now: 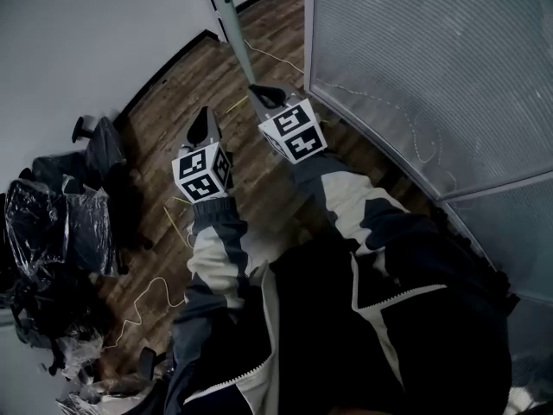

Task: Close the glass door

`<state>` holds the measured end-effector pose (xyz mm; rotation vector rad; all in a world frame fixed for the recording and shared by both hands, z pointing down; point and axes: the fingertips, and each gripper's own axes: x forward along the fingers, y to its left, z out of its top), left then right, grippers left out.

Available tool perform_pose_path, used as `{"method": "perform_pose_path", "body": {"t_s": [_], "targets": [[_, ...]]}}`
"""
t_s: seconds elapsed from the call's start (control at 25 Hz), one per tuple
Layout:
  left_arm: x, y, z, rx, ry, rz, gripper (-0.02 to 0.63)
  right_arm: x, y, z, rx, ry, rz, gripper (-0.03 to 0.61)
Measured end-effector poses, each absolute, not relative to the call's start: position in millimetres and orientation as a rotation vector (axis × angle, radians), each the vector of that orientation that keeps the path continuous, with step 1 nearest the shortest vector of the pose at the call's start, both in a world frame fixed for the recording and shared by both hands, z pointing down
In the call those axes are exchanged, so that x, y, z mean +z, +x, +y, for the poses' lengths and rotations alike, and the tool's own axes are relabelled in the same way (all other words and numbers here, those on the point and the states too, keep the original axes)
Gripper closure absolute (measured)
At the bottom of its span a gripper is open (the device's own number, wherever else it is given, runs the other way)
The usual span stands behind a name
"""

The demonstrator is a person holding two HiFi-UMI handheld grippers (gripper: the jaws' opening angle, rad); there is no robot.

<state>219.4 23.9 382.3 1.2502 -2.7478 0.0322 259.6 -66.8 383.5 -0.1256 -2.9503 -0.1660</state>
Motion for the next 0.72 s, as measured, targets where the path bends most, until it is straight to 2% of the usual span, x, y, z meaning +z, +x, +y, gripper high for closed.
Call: {"method": "perform_pose_path", "body": {"t_s": [0.32,0.72], "targets": [[390.5,154.3,-13.9,0.038,1.265,-2.729,0.609,394.1,198.7,-110.8,-0.152,-0.084,-2.925,0.574],[397.3,9.3,-26.2,0.024,1.377,-2.687,0.609,397.2,65.8,-124.8,-0.143,0.06,-2.931,0.574]]}}
